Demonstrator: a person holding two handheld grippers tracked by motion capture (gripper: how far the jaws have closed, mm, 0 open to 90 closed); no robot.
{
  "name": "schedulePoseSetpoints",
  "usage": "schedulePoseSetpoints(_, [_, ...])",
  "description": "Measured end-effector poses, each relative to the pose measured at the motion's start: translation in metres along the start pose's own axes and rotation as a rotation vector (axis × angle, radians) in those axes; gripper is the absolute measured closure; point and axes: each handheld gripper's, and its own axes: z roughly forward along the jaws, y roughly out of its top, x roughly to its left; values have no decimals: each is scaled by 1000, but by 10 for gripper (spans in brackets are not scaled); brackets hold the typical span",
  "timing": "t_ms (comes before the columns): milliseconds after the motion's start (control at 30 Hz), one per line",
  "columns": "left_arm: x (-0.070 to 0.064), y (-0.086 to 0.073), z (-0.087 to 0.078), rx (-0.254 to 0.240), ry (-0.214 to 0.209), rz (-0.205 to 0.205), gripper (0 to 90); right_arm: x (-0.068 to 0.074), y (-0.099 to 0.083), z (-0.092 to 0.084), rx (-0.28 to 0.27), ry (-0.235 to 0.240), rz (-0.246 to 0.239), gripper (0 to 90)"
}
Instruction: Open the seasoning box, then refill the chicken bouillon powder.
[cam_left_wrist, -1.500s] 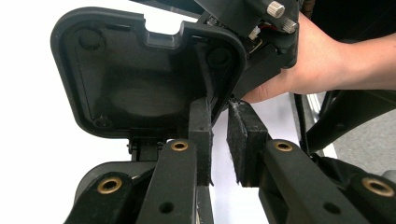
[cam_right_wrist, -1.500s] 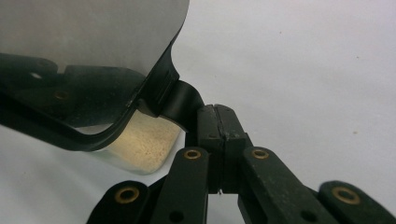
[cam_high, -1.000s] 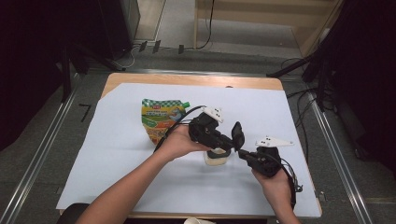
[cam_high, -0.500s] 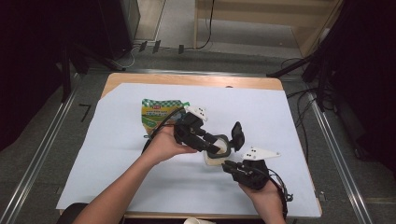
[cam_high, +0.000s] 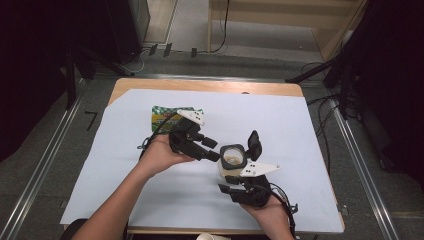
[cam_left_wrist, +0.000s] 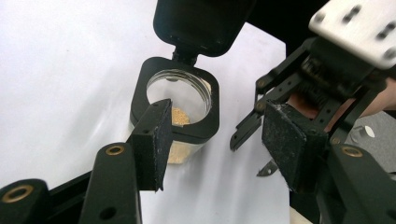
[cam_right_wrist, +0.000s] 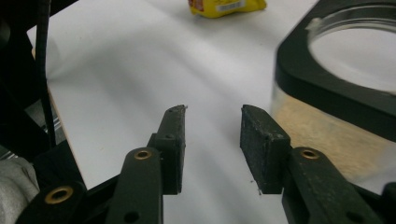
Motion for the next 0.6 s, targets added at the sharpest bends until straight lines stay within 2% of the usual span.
schedulePoseSetpoints(100, [-1,-2,-8,0,14,2,430,5,1,6,11,12,-18,604])
schedulePoseSetpoints(233, [1,-6,-18,-6,24,-21,430,10,3,11,13,29,-29,600])
schedulePoseSetpoints(600, [9,-15,-40,-28,49,-43,431,14,8,19,25,43,-59,576])
